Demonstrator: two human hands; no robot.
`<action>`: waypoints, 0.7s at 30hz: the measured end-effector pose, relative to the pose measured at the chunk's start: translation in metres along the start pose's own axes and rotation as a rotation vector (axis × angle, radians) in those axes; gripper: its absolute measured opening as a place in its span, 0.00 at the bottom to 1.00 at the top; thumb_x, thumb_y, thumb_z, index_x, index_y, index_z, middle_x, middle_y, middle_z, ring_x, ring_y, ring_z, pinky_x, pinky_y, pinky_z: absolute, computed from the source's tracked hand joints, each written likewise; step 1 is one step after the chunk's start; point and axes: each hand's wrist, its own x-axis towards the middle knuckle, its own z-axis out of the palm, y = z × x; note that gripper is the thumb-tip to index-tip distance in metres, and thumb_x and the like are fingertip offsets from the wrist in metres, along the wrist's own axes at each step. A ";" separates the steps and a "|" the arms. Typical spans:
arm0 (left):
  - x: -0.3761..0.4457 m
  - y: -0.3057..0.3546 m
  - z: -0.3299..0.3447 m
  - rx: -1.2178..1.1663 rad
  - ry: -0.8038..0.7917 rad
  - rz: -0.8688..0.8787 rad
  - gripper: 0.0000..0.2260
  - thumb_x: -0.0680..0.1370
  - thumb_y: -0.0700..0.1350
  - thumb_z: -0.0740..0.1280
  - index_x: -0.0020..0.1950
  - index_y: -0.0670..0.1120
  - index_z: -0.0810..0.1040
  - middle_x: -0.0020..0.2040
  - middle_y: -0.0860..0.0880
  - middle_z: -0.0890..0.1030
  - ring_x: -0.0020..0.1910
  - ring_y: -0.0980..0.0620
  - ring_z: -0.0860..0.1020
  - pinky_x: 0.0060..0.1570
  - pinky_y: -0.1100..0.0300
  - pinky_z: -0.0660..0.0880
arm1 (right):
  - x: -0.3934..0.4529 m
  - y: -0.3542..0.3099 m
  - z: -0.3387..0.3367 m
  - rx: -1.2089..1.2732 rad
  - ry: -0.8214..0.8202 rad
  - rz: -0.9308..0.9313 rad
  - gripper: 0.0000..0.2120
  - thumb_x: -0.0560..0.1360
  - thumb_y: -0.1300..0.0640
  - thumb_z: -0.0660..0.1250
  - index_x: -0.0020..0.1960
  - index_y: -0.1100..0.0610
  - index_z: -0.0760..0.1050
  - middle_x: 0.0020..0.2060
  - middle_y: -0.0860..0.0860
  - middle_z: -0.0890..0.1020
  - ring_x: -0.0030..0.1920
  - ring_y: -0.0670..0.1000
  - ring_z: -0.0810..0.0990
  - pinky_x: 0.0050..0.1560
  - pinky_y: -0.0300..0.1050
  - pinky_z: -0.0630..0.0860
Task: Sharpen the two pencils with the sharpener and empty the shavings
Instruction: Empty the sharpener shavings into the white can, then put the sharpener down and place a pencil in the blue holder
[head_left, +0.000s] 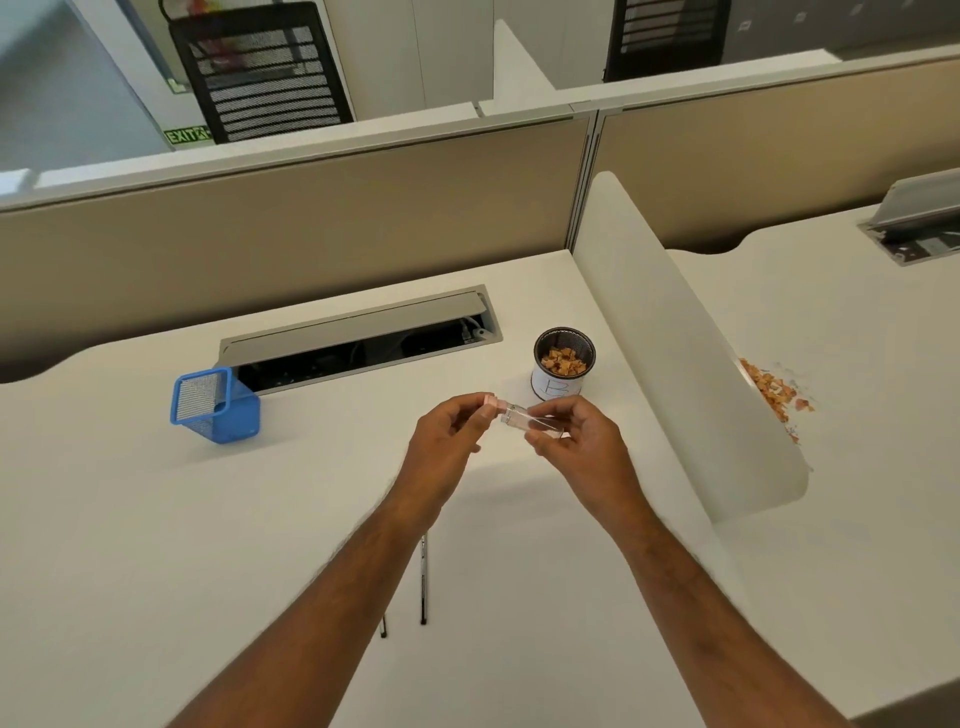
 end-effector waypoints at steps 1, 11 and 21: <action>-0.005 -0.001 -0.003 -0.001 0.007 0.000 0.10 0.88 0.54 0.68 0.67 0.56 0.84 0.60 0.59 0.86 0.61 0.54 0.85 0.44 0.75 0.80 | -0.004 -0.001 0.002 -0.008 -0.005 -0.004 0.13 0.77 0.62 0.78 0.56 0.48 0.82 0.51 0.44 0.89 0.53 0.45 0.88 0.49 0.40 0.85; -0.053 -0.014 -0.028 -0.109 -0.039 -0.025 0.09 0.88 0.50 0.70 0.65 0.53 0.88 0.59 0.60 0.90 0.56 0.62 0.86 0.48 0.66 0.83 | -0.041 -0.007 0.023 -0.035 -0.097 -0.059 0.14 0.77 0.63 0.77 0.56 0.45 0.83 0.53 0.40 0.88 0.56 0.45 0.87 0.51 0.37 0.83; -0.093 -0.023 -0.059 -0.137 -0.074 -0.002 0.11 0.85 0.55 0.72 0.66 0.59 0.88 0.60 0.59 0.90 0.57 0.61 0.86 0.50 0.64 0.84 | -0.071 -0.005 0.043 0.095 -0.155 0.015 0.11 0.78 0.65 0.76 0.56 0.52 0.86 0.49 0.49 0.91 0.47 0.54 0.89 0.45 0.43 0.85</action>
